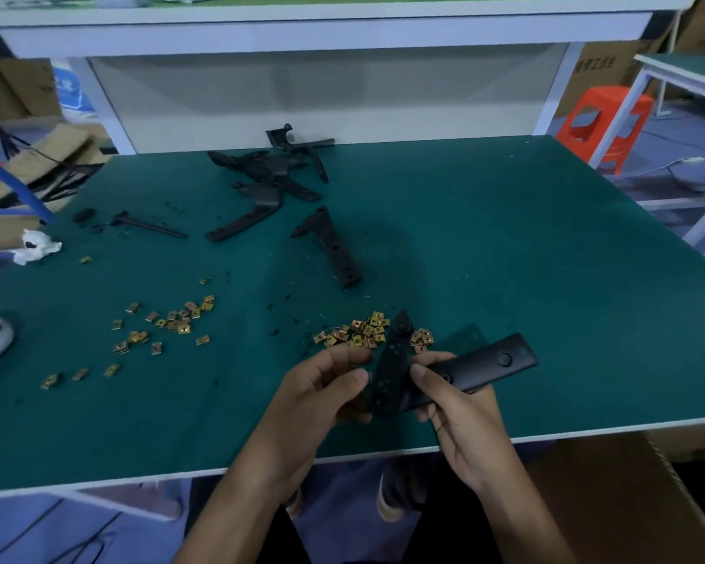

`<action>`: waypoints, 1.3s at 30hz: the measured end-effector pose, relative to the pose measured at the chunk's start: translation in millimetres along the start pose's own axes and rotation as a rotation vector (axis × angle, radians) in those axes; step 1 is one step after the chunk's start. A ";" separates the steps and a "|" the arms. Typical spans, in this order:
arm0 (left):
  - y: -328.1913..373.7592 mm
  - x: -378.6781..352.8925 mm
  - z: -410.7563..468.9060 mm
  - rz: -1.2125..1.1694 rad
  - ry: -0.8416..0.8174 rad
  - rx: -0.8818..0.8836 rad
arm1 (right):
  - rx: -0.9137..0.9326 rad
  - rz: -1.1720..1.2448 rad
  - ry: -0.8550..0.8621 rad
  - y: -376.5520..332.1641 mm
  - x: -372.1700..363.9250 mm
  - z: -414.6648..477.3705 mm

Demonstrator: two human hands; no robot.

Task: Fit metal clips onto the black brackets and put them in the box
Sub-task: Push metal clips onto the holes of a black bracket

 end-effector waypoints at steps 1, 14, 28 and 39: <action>0.3 0.1 -0.6 -0.017 -0.005 -0.001 | -0.003 -0.004 -0.001 0.5 0.1 0.3; 4.0 18.2 2.7 0.279 -0.143 0.006 | -0.009 -0.184 -0.063 2.8 -2.5 3.3; 12.2 13.9 2.0 0.398 -0.432 0.025 | -0.066 -0.231 -0.167 1.5 -9.2 0.3; 12.7 9.3 3.9 0.281 -0.391 -0.022 | -0.096 -0.144 -0.178 1.3 -5.3 1.4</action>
Point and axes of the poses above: each hand's wrist, its own z-axis towards the middle knuckle, its own x-axis out of the back of the hand, y = z × x, the point moved 7 cm from there along z, towards the middle knuckle, and after that the axes turned 8 degrees about z, right-handed, at the moved point
